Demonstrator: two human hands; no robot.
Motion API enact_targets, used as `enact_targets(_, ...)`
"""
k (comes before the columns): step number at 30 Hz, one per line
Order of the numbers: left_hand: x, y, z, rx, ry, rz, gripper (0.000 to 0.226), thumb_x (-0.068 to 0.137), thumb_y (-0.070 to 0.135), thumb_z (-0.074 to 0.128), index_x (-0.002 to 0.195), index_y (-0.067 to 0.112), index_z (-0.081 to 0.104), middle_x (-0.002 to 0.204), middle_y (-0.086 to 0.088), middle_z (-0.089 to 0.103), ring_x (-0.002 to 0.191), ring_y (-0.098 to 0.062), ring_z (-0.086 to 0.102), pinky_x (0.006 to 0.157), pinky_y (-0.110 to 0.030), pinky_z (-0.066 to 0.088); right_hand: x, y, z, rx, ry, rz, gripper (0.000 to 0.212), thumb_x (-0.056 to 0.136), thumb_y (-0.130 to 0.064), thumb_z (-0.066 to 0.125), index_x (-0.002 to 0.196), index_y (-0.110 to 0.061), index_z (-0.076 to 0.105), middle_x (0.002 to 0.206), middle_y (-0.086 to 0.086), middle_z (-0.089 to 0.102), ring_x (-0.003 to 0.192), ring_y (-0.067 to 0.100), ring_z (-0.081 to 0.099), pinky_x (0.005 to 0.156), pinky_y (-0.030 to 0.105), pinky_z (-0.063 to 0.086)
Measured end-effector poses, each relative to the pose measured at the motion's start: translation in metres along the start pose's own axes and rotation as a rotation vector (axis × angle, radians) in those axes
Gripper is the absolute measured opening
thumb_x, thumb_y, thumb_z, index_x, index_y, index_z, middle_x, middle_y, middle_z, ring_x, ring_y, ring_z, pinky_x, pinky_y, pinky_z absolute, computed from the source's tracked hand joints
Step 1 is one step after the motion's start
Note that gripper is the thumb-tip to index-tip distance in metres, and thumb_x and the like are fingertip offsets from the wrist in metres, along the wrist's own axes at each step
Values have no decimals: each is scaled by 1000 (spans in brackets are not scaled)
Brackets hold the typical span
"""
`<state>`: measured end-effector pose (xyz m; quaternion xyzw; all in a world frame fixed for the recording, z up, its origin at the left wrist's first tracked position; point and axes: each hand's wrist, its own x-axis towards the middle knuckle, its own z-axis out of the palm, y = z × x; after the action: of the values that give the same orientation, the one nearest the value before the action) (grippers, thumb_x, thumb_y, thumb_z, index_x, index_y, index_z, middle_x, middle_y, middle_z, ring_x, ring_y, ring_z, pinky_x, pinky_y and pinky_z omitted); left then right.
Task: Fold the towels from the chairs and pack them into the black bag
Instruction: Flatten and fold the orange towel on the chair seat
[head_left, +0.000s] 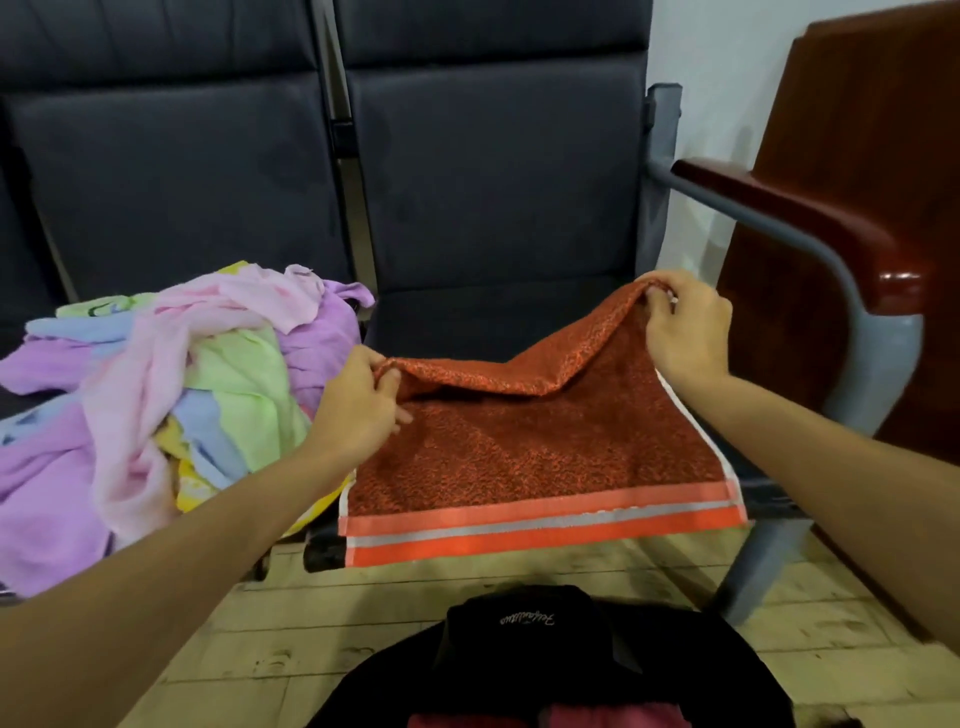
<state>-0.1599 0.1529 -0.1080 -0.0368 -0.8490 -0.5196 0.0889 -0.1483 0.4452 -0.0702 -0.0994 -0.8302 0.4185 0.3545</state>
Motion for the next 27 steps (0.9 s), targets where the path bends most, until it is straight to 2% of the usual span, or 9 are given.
enact_targets(2,-19,-2,-6,151,-69,68,18,98,14,45,82,23,40,74,-8,64,77,-28,68,79,-44,53,-15,3,-13,22,-48,-13,23,101,-13,43,98,-23,64,82,-1,68,69,11,69,75,37,59)
enact_targets(5,-41,-13,-11,407,-188,189,8,96,12,46,90,13,43,87,-9,60,84,-29,58,76,-38,43,-40,15,-31,-149,-177,-49,21,100,-16,42,98,-24,61,71,-3,66,55,11,69,65,43,60)
enact_targets(7,-51,-22,-13,478,-246,274,5,96,10,46,92,10,44,88,-5,53,84,-27,53,74,-37,38,-54,24,-41,-296,-281,-56,20,98,-15,43,97,-25,61,76,1,69,63,17,70,67,44,59)
enact_targets(10,-54,-28,-17,543,-314,398,7,94,7,50,97,11,45,104,-7,54,93,-27,54,83,-38,41,-63,30,-50,-457,-462,-29,22,94,-12,48,101,-26,64,92,7,70,84,27,69,78,46,57)
enact_targets(14,-50,-30,-19,535,-366,378,18,93,3,51,94,17,38,116,-9,52,103,-25,52,90,-37,39,-61,28,-50,-564,-600,-47,37,93,-9,57,128,-19,58,109,12,68,96,30,65,83,42,55)
enact_targets(17,-45,-34,-16,540,-376,378,22,93,2,49,93,19,35,118,-8,49,105,-27,52,92,-42,41,-58,28,-44,-591,-558,-95,37,93,-11,58,130,-15,59,112,14,68,100,31,64,87,41,53)
enact_targets(20,-42,-34,-11,544,-349,388,22,94,3,48,94,20,35,118,-10,49,106,-28,52,93,-43,41,-56,31,-36,-529,-496,-101,27,96,-9,52,118,-11,67,107,12,70,93,28,65,84,39,53)
enact_targets(23,-40,-31,-9,513,-279,340,13,96,9,46,93,19,38,114,-7,53,103,-26,54,92,-43,41,-52,31,-34,-427,-382,-61,23,98,-7,47,105,-10,68,94,11,70,76,21,61,69,30,46)
enact_targets(27,-41,-19,-18,417,-97,341,6,97,12,45,97,17,41,111,-5,57,99,-23,54,87,-34,40,-46,20,-43,-294,-166,-32,26,98,-6,46,108,-6,69,95,7,68,80,13,54,69,13,33)
